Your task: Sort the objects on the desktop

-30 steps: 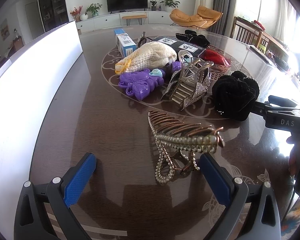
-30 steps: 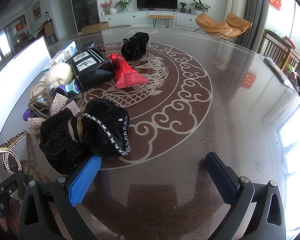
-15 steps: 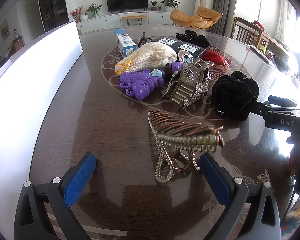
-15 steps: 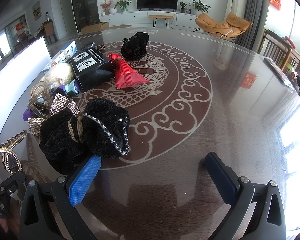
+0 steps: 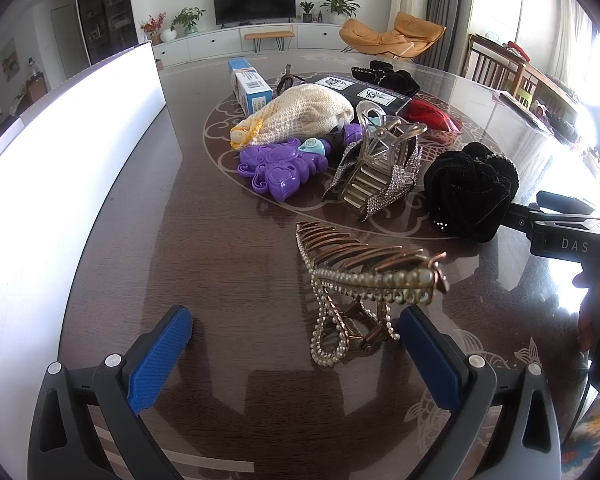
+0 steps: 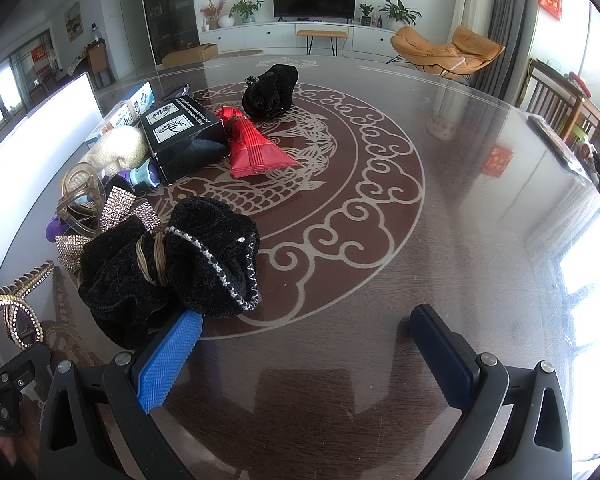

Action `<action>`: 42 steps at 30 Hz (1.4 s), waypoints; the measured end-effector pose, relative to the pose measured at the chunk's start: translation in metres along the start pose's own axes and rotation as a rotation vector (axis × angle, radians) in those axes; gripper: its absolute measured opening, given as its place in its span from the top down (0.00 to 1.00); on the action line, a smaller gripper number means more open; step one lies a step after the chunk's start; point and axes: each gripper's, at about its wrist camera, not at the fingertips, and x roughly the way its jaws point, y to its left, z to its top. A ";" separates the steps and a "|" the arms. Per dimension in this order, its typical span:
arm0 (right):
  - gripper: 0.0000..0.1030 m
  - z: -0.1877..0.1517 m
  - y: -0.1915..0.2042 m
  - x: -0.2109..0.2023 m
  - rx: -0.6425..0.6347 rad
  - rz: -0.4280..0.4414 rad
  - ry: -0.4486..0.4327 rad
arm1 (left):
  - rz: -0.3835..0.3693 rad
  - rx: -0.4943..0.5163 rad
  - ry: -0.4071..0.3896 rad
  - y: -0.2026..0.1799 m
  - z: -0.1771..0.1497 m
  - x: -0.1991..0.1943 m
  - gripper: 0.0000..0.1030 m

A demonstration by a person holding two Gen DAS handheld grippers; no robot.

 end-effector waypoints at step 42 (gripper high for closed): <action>0.00 0.000 0.000 0.000 0.000 0.001 0.000 | 0.009 -0.081 -0.004 0.048 -0.017 -0.016 0.00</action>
